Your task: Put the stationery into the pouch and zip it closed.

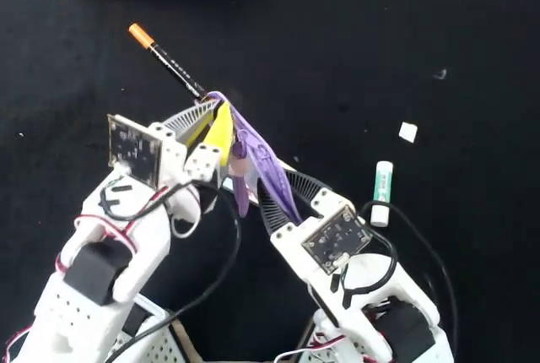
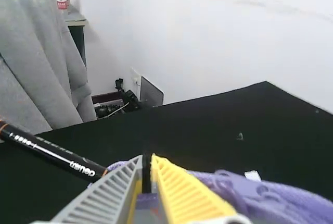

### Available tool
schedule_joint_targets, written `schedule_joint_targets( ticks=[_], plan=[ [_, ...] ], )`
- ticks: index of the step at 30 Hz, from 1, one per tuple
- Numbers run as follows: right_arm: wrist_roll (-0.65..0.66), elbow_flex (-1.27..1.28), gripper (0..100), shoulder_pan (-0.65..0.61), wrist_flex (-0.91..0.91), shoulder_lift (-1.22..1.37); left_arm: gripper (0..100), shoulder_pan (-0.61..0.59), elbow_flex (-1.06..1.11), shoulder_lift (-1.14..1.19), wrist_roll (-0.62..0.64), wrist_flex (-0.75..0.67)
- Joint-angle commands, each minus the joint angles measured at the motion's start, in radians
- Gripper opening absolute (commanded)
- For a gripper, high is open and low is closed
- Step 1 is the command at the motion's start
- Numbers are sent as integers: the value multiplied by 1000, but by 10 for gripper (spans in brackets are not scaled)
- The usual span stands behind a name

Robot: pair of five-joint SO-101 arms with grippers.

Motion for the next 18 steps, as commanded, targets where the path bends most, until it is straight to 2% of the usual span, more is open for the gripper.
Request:
schedule_joint_targets(
  ticks=[1,3,6,9,15,18],
  plan=[
    [6,1,11,-9,-5,-88,41,42,12,-72,-32,52],
    [6,1,11,-9,-6,-88,48,42,48,-132,-34,51],
    [6,1,11,-9,-8,-88,130,42,105,-241,-20,51],
    [6,2,11,-9,-8,-88,197,33,171,-358,46,51],
    [6,22,11,-9,-21,-88,202,33,272,-535,57,54],
    [6,25,11,-9,-25,-88,203,31,265,-557,58,121]
  ],
)
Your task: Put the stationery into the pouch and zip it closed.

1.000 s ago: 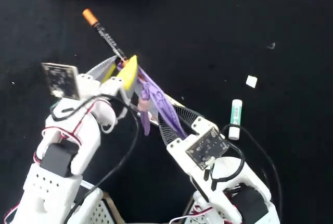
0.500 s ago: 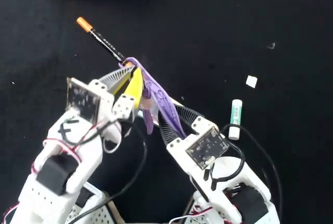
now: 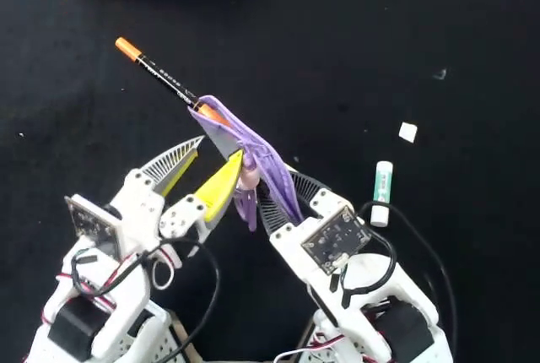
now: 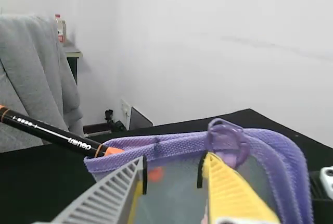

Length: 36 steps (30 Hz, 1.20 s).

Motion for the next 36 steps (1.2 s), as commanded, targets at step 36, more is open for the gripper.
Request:
schedule_joint_targets(
  ticks=[36],
  plan=[
    [8,10,11,-8,-14,-87,203,-622,-1104,1115,454,543]
  ],
)
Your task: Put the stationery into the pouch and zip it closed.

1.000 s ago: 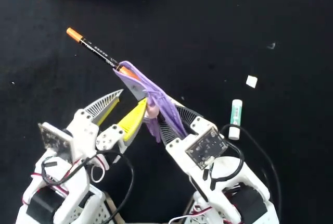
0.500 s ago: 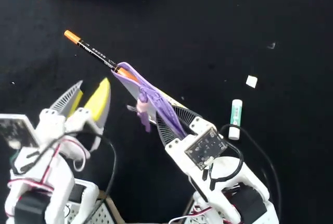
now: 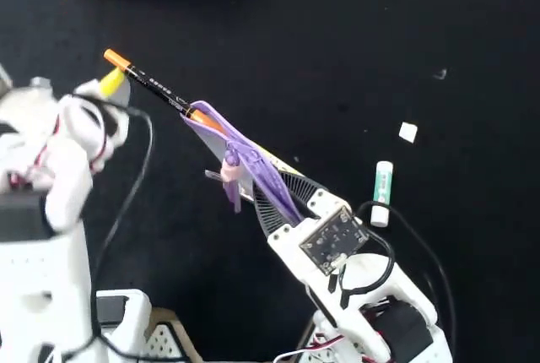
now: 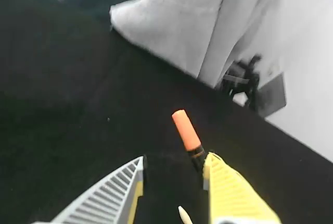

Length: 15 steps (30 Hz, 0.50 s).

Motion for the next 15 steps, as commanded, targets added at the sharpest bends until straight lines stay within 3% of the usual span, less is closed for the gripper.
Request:
schedule_joint_targets(
  ticks=[1,7,15],
  plan=[
    [8,10,11,-2,-12,-87,203,-7,-159,137,32,32],
    [8,7,11,-2,-11,-87,203,39,-275,230,66,60],
    [8,7,11,-2,-11,-87,203,96,-278,239,101,52]
  ],
)
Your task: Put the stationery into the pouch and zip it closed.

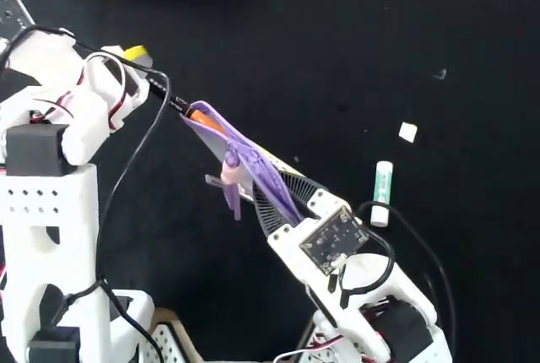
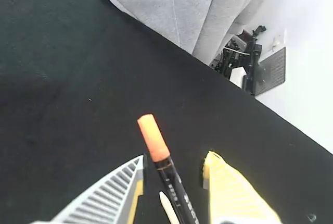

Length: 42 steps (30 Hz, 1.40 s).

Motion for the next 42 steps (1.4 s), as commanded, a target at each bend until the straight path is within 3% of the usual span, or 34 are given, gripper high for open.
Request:
schedule_joint_targets(
  ticks=[1,11,21,26,42],
  plan=[
    [8,7,11,-2,-11,-87,203,15,-61,3,12,-6],
    [8,7,11,-2,-9,-87,203,15,-50,115,12,-5],
    [8,7,11,-2,-9,-87,195,15,-82,37,11,0],
    [8,7,11,-2,-9,-87,80,15,-82,41,-11,-6],
    [8,8,11,-2,-9,-87,75,50,-137,83,-46,-5]
  ],
)
